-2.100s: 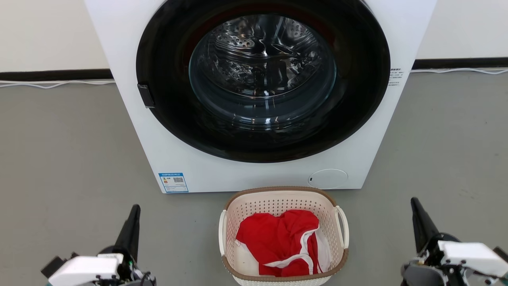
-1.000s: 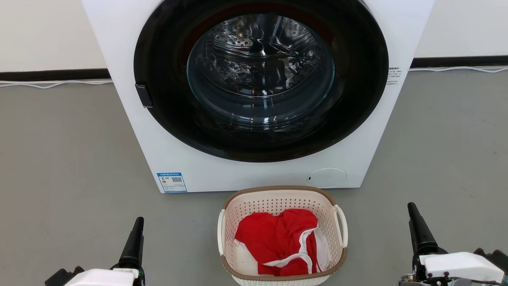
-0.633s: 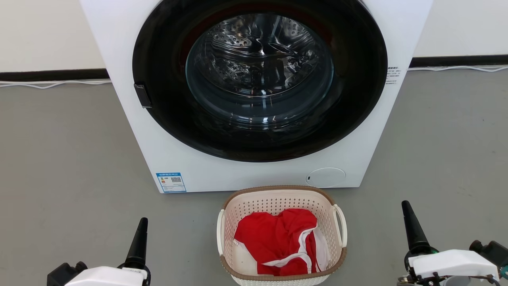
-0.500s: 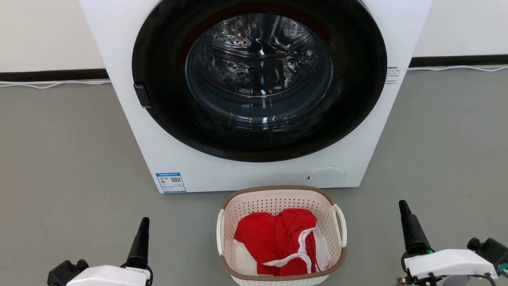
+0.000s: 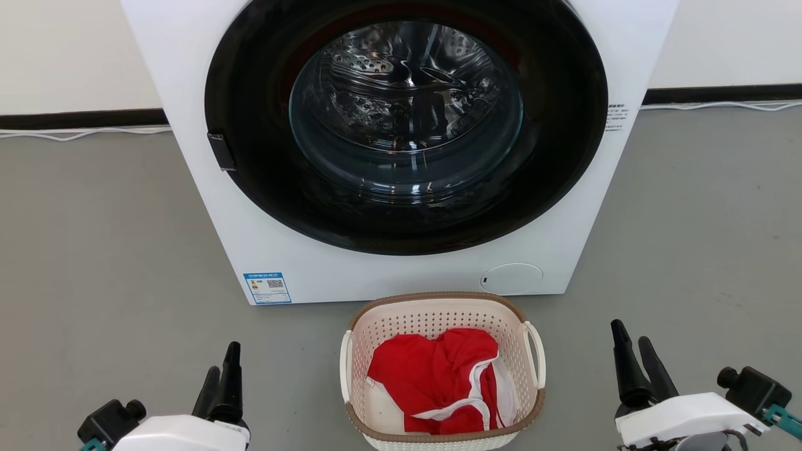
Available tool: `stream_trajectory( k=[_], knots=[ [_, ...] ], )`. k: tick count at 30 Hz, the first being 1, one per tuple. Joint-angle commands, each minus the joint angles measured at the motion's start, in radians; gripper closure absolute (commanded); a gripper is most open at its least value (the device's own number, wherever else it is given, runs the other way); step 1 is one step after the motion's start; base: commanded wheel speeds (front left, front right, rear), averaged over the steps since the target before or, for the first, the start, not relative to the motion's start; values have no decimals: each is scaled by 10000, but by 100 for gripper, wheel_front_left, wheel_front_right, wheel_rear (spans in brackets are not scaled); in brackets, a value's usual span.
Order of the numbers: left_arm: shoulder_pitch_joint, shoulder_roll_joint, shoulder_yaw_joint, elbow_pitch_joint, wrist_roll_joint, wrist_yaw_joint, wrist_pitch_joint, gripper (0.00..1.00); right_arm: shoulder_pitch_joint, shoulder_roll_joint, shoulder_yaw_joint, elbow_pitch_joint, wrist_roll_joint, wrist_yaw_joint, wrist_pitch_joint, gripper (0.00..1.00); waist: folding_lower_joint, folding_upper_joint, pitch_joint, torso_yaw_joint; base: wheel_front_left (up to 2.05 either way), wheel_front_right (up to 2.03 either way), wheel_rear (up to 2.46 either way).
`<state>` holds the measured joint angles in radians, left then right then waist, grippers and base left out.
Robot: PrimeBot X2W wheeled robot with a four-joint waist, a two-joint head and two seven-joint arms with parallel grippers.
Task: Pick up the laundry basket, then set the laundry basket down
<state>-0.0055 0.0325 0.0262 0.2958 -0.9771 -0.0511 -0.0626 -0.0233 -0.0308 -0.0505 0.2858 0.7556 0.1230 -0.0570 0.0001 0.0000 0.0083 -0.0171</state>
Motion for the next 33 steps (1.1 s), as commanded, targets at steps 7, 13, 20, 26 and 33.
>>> stream_trajectory(
  k=[7,13,20,26,33],
  knots=[
    [-142,111,29,-390,1265,225,-305,0,-518,-125,316,-160,-1355,42,-373,0,-1,0,-3,-53,0,0,0],
    [-107,116,-39,-458,2028,307,-452,0,-544,-130,400,-154,-2065,45,-519,0,-1,0,6,-74,0,0,0],
    [-78,124,-40,-556,2935,400,-656,0,-557,-138,530,-110,-3013,49,-721,0,-1,0,17,-95,0,0,0],
    [-27,131,-74,-662,3695,482,-832,0,-577,-146,639,-50,-3862,53,-896,0,-1,0,35,-124,0,0,0],
    [21,139,-120,-735,4537,560,-1038,0,-601,-154,746,-22,-4819,57,-1100,0,-1,0,58,-163,0,0,0]
  ],
)
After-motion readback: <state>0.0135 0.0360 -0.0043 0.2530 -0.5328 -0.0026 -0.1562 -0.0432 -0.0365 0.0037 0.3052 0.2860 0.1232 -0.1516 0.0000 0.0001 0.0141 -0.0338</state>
